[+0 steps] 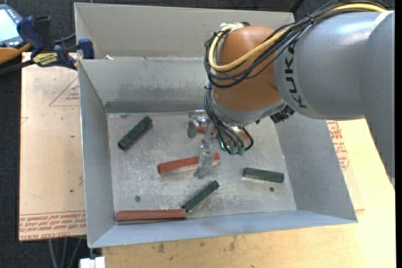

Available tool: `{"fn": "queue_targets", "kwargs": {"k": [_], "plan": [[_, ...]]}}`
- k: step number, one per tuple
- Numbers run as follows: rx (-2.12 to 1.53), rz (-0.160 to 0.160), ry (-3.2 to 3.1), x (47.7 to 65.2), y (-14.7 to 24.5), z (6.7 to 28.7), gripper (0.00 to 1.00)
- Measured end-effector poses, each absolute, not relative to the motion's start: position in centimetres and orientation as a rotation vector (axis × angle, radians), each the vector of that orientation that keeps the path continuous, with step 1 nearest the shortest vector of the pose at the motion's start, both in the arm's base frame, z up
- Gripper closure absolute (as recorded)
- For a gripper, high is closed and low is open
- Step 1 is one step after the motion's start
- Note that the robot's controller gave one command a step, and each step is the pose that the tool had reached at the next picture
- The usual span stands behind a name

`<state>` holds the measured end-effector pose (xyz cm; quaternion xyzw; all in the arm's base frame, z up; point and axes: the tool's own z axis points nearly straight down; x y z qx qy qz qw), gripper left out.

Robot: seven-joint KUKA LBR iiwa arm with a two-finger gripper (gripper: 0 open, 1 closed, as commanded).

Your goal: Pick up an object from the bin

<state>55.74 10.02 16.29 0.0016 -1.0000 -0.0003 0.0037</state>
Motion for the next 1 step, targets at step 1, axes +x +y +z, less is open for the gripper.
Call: {"fn": "queue_targets", "kwargs": {"k": [1], "plan": [[-0.081, -0.001, -3.134, 56.14, 9.92, 6.54, 0.0]]}}
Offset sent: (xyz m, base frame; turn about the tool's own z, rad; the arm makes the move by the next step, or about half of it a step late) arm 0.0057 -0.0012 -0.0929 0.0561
